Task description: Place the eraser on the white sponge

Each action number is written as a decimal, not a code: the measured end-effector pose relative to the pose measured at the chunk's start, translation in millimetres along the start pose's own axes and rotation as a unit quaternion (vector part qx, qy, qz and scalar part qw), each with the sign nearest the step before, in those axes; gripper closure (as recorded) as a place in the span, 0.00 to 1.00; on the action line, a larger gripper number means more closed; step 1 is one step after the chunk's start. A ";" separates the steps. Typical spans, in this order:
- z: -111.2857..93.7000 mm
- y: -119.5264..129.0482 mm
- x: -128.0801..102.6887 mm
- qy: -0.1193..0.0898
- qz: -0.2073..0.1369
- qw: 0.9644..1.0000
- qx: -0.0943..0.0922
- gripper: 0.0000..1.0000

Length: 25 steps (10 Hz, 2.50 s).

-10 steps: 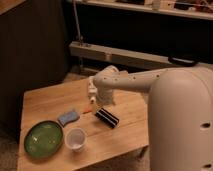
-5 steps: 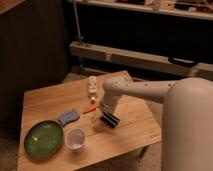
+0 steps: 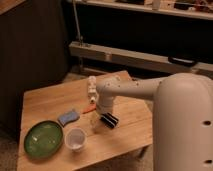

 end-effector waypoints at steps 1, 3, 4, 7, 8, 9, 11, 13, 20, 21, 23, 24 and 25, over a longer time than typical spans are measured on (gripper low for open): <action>0.6 0.7 0.6 0.009 0.003 1.000 0.023 0.39; 2.7 -2.0 2.8 0.020 0.016 0.999 0.039 0.59; 3.8 -2.8 4.2 0.024 0.023 0.999 0.040 0.66; 4.9 -3.6 6.9 0.056 0.048 0.996 0.054 0.96; 0.6 -5.8 5.8 0.051 0.052 0.996 0.055 0.99; -12.0 -5.5 0.7 0.040 0.056 0.996 0.055 1.00; -30.4 1.7 -10.8 0.028 0.050 0.997 0.056 1.00; -45.9 6.4 -19.4 0.020 0.044 0.997 0.058 1.00; -98.0 80.0 -93.9 -0.040 -0.040 0.998 0.039 1.00; -102.4 95.2 -106.5 -0.046 -0.056 0.997 0.034 1.00; -101.2 122.0 -126.5 -0.051 -0.080 0.995 0.018 1.00; -98.2 129.5 -129.8 -0.051 -0.086 0.995 0.012 1.00; -90.2 137.1 -129.5 -0.049 -0.092 0.995 0.005 1.00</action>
